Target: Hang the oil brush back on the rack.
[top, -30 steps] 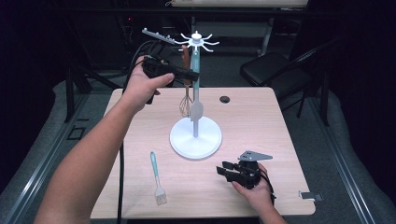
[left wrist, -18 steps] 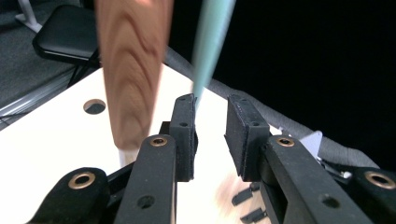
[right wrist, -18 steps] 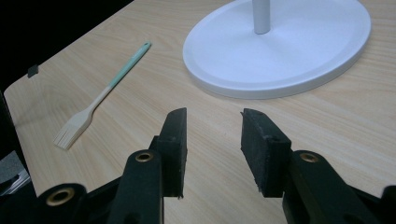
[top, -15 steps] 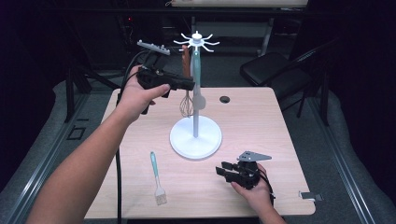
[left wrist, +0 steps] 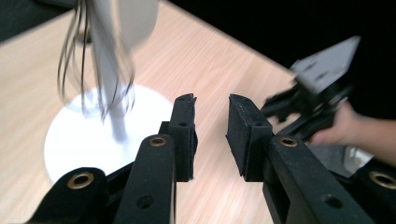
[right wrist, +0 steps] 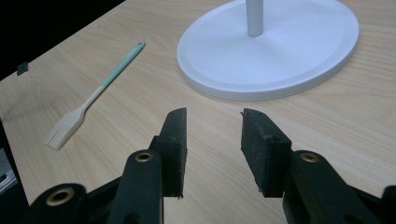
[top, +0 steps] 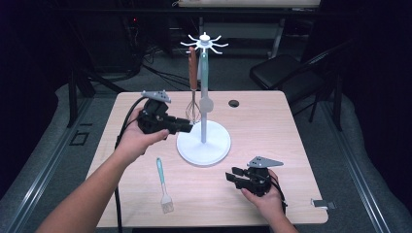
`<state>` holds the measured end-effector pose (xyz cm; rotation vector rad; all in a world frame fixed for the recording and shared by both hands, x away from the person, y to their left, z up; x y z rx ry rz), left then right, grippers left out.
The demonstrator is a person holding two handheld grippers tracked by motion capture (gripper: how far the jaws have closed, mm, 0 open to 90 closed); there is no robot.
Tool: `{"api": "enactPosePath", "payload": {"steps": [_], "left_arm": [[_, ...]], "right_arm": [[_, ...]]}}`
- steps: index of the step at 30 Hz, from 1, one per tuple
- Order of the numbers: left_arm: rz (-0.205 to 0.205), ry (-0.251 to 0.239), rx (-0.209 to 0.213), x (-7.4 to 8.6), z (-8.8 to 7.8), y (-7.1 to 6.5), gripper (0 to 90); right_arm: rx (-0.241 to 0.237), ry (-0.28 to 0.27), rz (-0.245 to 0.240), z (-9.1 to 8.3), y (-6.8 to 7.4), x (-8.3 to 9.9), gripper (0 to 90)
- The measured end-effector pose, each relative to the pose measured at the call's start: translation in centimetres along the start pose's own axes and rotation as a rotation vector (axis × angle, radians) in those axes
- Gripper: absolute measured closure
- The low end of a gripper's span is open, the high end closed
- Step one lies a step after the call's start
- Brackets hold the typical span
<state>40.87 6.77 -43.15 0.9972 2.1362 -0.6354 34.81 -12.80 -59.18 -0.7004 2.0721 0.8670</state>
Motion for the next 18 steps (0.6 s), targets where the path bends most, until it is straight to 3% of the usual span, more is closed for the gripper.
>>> {"api": "enactPosePath", "payload": {"steps": [7, 14, 18], "left_arm": [[-0.066, 0.028, -0.038, 5.3, 1.8, 1.8, 72.2], [-0.098, 0.027, -0.190, 9.5, 2.5, 3.0, 70.5], [-0.144, 0.006, -0.236, 11.5, 2.8, 3.0, 68.3]], "right_arm": [[0.000, 0.023, -0.003, 0.0, 0.0, 0.1, 61.1], [0.014, 0.041, -0.013, 0.0, 0.0, 0.0, 62.9], [0.022, 0.063, -0.006, -0.1, -0.2, -0.3, 66.8]]}}
Point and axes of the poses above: each handheld gripper's, and its own axes: z roughly forward along the jaws, x roughly out of its underside, y roughly to its left, the point moved 9 cm from there along z, roughly forward along the jaws, and after that the axes turned 9 degrees about -x, right-handed, at the moved point
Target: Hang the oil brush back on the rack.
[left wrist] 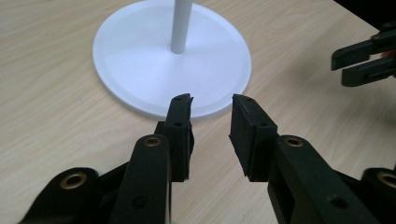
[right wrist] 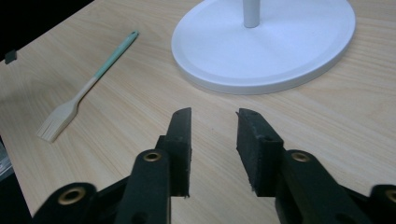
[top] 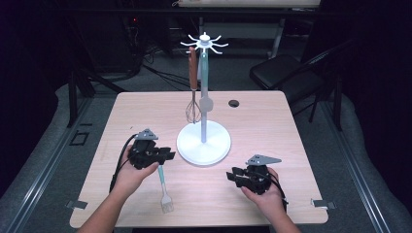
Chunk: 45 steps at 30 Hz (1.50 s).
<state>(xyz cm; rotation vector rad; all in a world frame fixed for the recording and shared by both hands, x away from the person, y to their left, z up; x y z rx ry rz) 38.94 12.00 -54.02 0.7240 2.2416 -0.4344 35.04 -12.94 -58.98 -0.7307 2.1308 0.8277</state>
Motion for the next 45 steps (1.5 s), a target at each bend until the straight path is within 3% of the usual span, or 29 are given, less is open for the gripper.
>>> {"api": "enactPosePath", "payload": {"steps": [6, 10, 16, 25, 33, 45], "left_arm": [[-0.055, -0.017, -0.001, 2.5, 0.2, 0.1, 64.8], [-0.044, -0.019, -0.038, 3.7, 0.6, 0.0, 60.2], [-0.024, -0.011, -0.037, 5.0, 1.2, -0.2, 58.3], [-0.087, -0.048, -0.042, 5.6, 1.1, 0.8, 57.3], [-0.099, -0.036, -0.054, 5.9, 1.2, 1.4, 56.7], [-0.127, -0.042, -0.050, 6.0, 1.1, 1.9, 56.1]], "right_arm": [[0.011, 0.028, 0.002, -1.2, -0.3, -1.6, 78.8], [0.046, 0.014, -0.016, -2.5, -0.6, -4.3, 89.6], [0.065, -0.063, -0.043, -4.5, 0.2, -9.9, 90.0], [0.101, -0.108, -0.065, -6.4, 0.2, -16.4, 90.0], [0.126, -0.120, -0.081, -6.8, -0.1, -20.0, 90.0], [0.126, -0.131, -0.113, -7.7, 0.6, -24.9, 90.0]]}}
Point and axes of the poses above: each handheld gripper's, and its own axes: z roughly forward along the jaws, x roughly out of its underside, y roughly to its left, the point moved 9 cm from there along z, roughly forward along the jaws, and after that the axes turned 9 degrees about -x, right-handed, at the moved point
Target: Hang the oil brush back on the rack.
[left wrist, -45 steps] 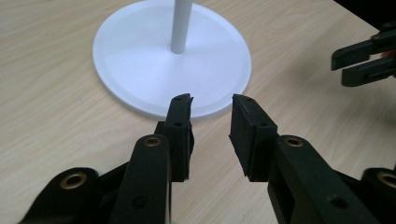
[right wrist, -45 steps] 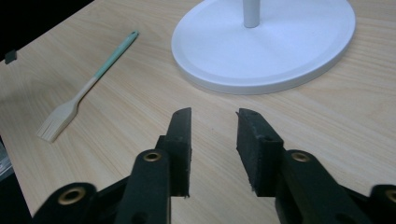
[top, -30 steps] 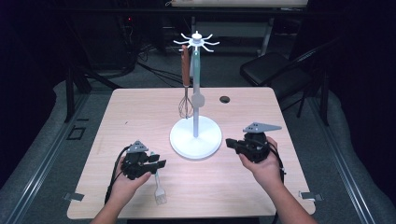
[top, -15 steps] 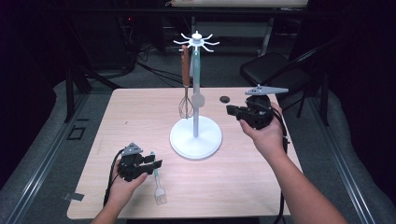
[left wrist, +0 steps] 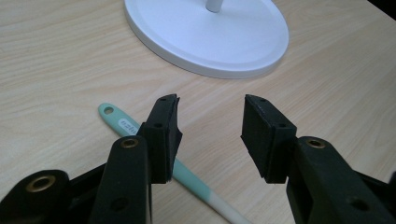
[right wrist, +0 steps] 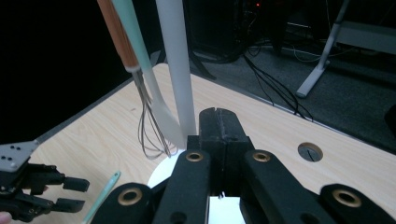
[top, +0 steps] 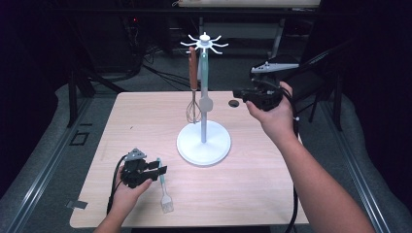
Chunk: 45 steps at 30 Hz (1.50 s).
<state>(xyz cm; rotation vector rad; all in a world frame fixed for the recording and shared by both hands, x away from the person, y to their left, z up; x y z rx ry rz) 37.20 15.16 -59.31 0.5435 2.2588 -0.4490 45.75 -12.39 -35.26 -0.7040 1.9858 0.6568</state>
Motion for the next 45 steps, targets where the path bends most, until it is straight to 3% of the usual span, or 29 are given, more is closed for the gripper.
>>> {"api": "enactPosePath", "payload": {"steps": [7, 12, 17, 27, 31, 40, 45], "left_arm": [[-0.009, 0.001, 0.007, 0.0, 0.0, 0.2, 56.0], [-0.015, 0.000, 0.015, 0.0, 0.1, 0.1, 56.2], [-0.005, 0.003, 0.010, 0.0, 0.1, 0.1, 56.4], [0.000, 0.001, 0.002, 0.0, 0.2, 0.1, 56.6], [0.004, 0.002, 0.001, 0.0, 0.2, 0.1, 56.7], [0.005, 0.006, 0.007, 0.0, 0.3, 0.0, 56.7], [0.008, 0.006, 0.004, 0.0, 0.3, -0.1, 56.8]], "right_arm": [[0.005, -0.009, -0.004, -0.6, -0.2, -2.7, 90.0], [0.012, -0.058, -0.003, -1.0, -0.5, -4.4, 90.0], [0.007, -0.183, -0.022, -1.3, -0.2, -6.1, 90.0], [0.026, -0.342, -0.046, -0.3, -0.4, -7.9, 90.0], [0.063, -0.362, -0.064, -0.2, -0.7, -8.3, 90.0], [0.035, -0.391, -0.079, 0.0, 0.3, -8.9, 90.0], [0.016, -0.376, -0.087, 0.2, 1.3, -8.9, 90.0]]}}
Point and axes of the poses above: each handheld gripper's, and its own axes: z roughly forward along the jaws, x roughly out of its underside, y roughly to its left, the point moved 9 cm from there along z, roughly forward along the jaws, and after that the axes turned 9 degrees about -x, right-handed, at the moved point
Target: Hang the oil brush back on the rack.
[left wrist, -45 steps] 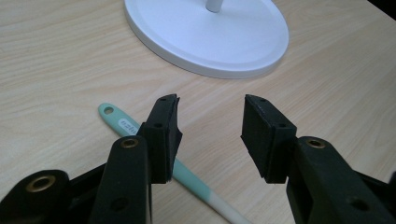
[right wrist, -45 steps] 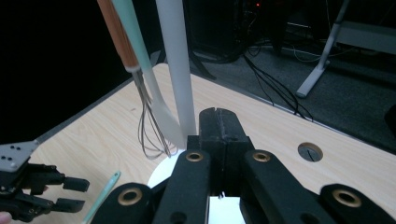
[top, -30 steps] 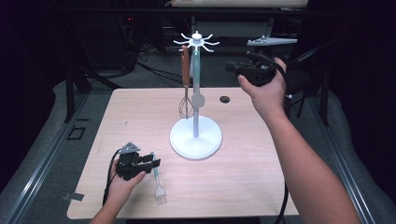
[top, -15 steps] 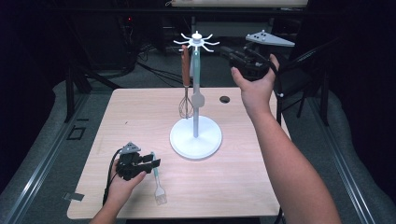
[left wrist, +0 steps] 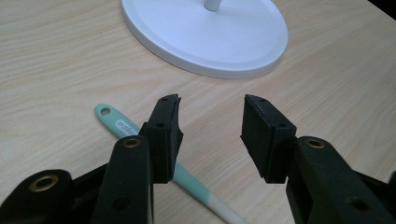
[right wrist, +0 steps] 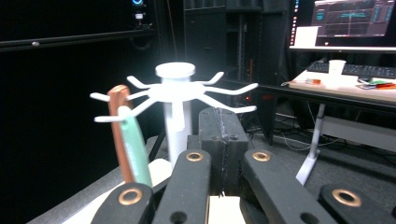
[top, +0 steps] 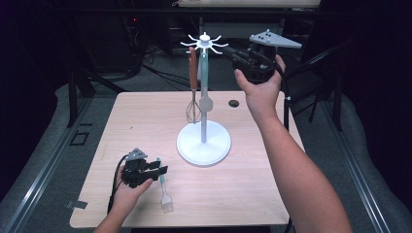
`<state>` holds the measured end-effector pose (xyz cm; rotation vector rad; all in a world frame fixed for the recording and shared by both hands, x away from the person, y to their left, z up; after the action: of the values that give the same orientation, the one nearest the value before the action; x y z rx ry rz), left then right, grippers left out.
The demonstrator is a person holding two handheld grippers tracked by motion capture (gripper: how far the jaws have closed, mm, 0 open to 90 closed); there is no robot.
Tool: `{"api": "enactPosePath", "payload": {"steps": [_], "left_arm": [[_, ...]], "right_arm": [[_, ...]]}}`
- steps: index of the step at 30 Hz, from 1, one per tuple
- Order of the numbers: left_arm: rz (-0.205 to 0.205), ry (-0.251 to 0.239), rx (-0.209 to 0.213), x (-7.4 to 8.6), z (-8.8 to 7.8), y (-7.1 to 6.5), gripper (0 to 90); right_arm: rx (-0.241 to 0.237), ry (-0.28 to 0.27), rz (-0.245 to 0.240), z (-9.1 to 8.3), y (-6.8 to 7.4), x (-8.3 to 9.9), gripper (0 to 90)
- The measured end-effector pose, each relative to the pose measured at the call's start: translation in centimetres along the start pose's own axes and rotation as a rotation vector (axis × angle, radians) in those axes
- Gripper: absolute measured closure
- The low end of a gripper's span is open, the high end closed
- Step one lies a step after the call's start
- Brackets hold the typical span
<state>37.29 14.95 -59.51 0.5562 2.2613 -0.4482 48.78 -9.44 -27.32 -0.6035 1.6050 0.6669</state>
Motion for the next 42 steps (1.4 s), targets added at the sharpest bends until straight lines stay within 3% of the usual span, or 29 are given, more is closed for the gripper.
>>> {"api": "enactPosePath", "payload": {"steps": [6, 16, 26, 37, 42], "left_arm": [[-0.001, -0.002, 0.000, 0.0, 0.0, 0.0, 56.8], [0.001, 0.000, 0.005, 0.0, 0.1, -0.1, 56.9], [-0.001, -0.005, 0.003, 0.0, 0.1, -0.2, 56.9], [-0.002, -0.004, 0.003, 0.0, 0.1, -0.1, 57.0], [-0.001, -0.003, 0.001, 0.0, 0.0, -0.1, 57.0]], "right_arm": [[-0.008, 0.009, -0.024, 0.0, 1.1, 0.1, 90.0], [-0.041, 0.002, -0.008, 0.1, 2.4, 0.0, 90.0], [-0.065, -0.001, -0.027, 0.9, 4.3, -0.1, 90.0], [-0.046, 0.009, -0.058, 0.9, 4.4, 0.1, 90.0], [-0.053, 0.012, -0.067, -0.1, 4.3, 0.1, 90.0]]}}
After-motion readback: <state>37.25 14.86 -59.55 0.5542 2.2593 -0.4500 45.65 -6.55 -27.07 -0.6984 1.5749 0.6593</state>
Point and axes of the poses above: each handheld gripper's, and its own axes: z roughly forward along the jaws, x roughly out of its underside, y roughly to its left, the point moved 9 cm from there along z, roughly forward along the jaws, and after that the axes turned 9 degrees about -x, right-handed, at the moved point
